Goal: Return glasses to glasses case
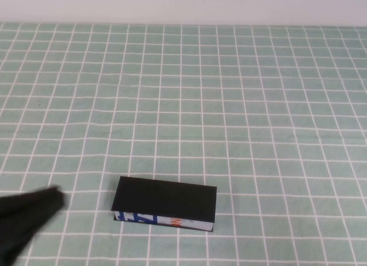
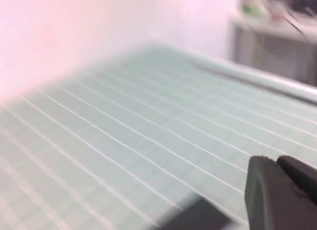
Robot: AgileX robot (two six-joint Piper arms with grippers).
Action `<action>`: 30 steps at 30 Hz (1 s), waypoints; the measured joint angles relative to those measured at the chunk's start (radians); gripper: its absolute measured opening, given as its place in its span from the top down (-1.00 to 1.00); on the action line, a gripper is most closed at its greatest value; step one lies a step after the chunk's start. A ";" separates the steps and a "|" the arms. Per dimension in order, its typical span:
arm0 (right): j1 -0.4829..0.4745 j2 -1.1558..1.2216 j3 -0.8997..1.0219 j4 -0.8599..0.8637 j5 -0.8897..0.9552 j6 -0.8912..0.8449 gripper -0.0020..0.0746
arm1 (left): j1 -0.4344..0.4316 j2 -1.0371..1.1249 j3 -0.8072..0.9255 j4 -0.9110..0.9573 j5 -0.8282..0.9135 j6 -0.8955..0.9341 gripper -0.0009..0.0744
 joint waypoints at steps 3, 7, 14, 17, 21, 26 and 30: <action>0.000 0.000 0.000 0.000 0.000 0.000 0.98 | 0.044 -0.120 0.075 0.098 -0.085 -0.041 0.99; 0.000 0.000 0.000 0.000 0.000 0.000 0.98 | 0.146 -0.269 0.210 0.298 -0.120 -0.201 0.99; 0.000 0.000 0.000 0.000 0.002 0.000 0.98 | 0.326 -0.428 0.416 0.482 -0.116 -0.483 0.99; 0.000 0.000 0.000 0.002 0.004 0.000 0.98 | 0.409 -0.428 0.481 0.492 -0.147 -0.537 0.99; 0.000 0.000 0.000 0.002 0.005 0.000 0.98 | 0.470 -0.429 0.496 0.535 -0.087 -0.558 0.99; 0.000 0.000 0.000 0.002 0.007 0.000 0.98 | 0.477 -0.429 0.496 0.553 -0.036 -0.567 0.99; 0.000 0.000 0.000 0.002 0.007 0.000 0.98 | 0.478 -0.429 0.496 0.553 -0.036 -0.571 0.99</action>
